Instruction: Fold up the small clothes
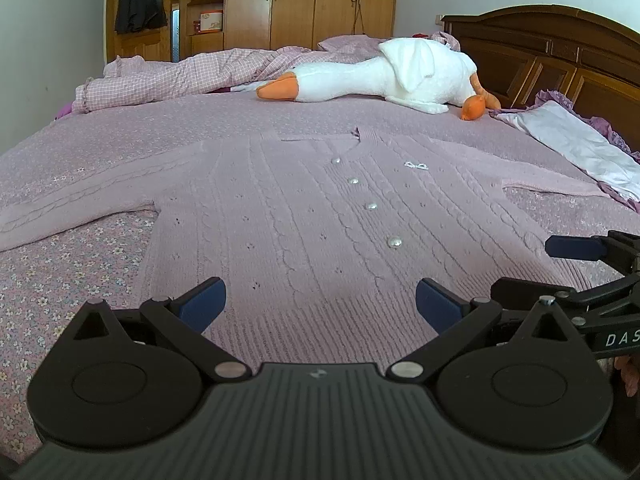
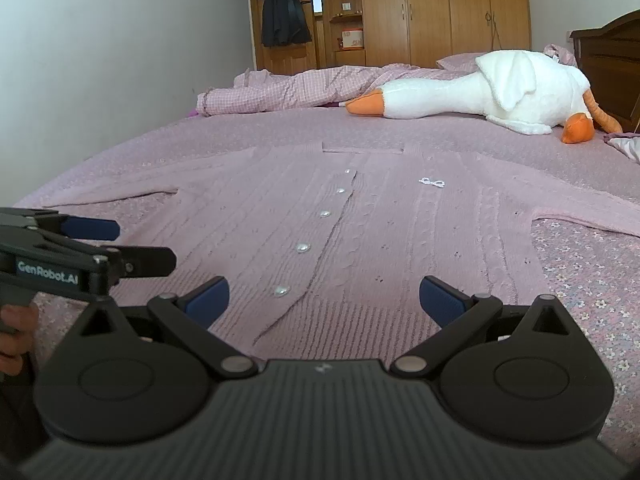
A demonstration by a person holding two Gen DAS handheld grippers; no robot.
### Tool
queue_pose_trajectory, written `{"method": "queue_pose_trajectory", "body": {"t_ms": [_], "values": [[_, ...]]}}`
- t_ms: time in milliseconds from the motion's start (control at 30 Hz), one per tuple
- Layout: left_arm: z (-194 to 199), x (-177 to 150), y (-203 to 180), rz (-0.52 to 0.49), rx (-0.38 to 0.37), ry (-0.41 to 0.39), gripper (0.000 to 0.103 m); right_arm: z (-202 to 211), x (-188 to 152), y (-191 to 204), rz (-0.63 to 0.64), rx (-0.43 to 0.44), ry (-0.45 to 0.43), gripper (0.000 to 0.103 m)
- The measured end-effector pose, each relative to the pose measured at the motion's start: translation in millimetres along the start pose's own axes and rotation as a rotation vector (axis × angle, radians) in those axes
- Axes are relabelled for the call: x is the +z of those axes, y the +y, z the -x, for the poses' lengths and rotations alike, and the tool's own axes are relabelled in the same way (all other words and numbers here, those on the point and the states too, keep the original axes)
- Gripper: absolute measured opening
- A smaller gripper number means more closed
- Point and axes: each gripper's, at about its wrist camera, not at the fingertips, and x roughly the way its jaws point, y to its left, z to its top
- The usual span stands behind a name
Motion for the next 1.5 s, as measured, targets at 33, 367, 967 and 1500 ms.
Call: {"method": "queue_pose_trajectory", "body": {"t_ms": [33,367,967,1500], "values": [[0.0,0.4,-0.6,-0.003,0.002,0.000,0.103,-0.3,-0.3,0.1,0.002,0.002,0.000,0.103],[4.2,4.4,2.2,0.008,-0.002,-0.010,0.103,-5.5,0.5,-9.9,-0.164,0.022,-0.031,0.103],[19.3,33.8,106.7,0.220,0.176,-0.064,0.103,-54.0,88.3,98.2,0.067,0.081,-0.211,0.103],[22.1,35.4,346.3,0.611,0.425,-0.077,0.103,-193.2,142.5,239.7,0.046,0.025,-0.094,0.103]]}}
